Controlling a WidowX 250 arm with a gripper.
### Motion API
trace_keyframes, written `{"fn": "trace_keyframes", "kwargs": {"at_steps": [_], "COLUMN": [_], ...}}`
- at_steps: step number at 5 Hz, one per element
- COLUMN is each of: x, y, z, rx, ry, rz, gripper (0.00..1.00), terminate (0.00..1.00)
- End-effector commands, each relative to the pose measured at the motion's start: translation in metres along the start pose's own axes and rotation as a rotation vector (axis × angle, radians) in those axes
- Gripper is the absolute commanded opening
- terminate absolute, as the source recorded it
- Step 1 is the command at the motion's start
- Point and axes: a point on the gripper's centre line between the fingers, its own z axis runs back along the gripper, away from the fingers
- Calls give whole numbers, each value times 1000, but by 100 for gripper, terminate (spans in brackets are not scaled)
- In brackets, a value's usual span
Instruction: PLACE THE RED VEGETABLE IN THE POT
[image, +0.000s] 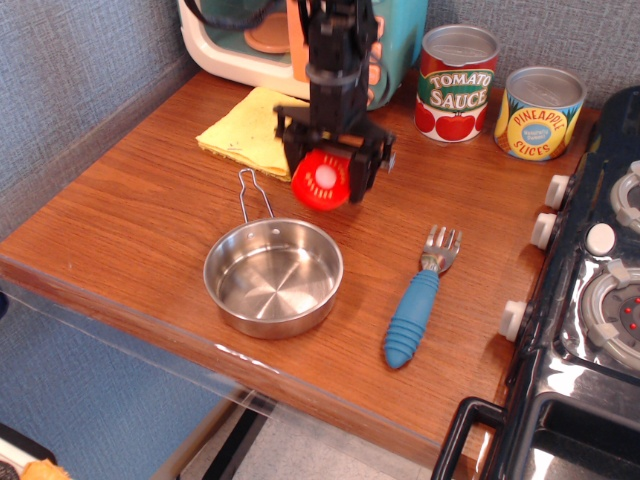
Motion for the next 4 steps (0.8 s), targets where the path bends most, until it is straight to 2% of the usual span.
{"fn": "trace_keyframes", "kwargs": {"at_steps": [1,2,3,4], "x": [-14,-52,-76,-84], "y": [3,6,11,14], "z": [84,70,56,47], "rx": [-83,-69,-41,-30], "ry": [-228,-170,-114,-91], "rz": [-52,-90,-125,-137], "gripper": [0,0,0,0], "terminate": [0,0,0,0]}}
